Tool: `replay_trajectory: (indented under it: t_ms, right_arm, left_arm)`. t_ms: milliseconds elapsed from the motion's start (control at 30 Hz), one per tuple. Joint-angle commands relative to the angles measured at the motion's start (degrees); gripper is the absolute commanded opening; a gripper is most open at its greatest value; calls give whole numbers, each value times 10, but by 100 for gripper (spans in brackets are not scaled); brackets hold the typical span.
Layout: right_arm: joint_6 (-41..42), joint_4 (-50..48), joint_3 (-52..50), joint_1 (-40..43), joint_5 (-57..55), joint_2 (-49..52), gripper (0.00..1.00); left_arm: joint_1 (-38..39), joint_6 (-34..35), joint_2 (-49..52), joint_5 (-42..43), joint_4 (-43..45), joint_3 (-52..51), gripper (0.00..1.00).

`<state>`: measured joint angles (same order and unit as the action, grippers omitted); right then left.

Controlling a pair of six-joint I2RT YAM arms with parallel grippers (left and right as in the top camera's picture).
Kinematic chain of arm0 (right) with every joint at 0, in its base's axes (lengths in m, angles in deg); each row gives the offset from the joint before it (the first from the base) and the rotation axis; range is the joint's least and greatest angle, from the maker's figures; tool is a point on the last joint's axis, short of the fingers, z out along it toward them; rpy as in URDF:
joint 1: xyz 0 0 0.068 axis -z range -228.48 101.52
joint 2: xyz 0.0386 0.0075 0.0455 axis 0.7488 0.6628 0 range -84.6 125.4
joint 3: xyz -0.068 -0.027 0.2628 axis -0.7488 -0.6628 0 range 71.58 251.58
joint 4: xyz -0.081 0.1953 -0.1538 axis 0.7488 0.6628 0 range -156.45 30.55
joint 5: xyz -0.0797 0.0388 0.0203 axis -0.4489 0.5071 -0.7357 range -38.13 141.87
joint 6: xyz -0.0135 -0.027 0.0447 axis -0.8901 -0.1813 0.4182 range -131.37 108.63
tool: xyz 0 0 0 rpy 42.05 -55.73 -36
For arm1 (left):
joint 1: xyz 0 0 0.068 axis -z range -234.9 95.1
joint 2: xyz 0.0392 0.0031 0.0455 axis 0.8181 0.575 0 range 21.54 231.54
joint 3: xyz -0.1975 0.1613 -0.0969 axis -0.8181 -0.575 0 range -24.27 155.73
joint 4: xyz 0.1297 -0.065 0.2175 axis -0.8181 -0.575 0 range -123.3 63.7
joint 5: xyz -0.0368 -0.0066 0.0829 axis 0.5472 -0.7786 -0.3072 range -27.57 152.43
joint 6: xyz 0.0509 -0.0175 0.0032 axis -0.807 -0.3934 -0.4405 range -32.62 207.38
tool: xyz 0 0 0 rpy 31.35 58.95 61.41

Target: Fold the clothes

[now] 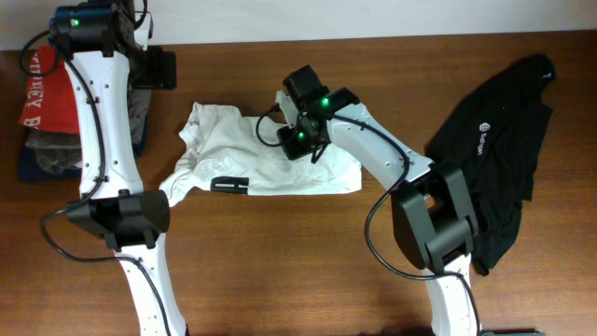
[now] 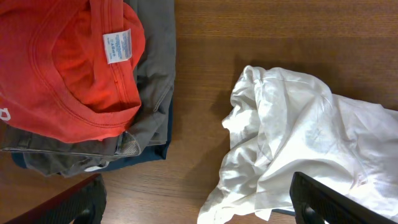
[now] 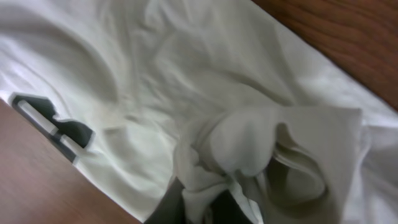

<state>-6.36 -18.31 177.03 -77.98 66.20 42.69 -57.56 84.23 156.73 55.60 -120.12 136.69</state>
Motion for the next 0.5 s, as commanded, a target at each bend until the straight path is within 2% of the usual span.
replay_trajectory:
  t_ms: [0, 33, 100, 333, 467]
  right_arm:
    - [2, -6, 22, -12, 21, 4, 58]
    - [2, -6, 25, -12, 26, 4, 71]
    - [2, -5, 32, -14, 33, 4, 79]
    - [0, 7, 65, -17, 27, 4, 79]
    - [34, 22, 68, -16, -35, 4, 76]
  left_arm:
    - [-1, 6, -16, 7, 1, 7, 94]
    - [-1, 6, -16, 7, 1, 7, 94]
    - [-1, 6, -16, 7, 1, 7, 94]
    - [-1, 6, -14, 17, 1, 7, 94]
    - [-1, 6, -13, 17, 1, 5, 94]
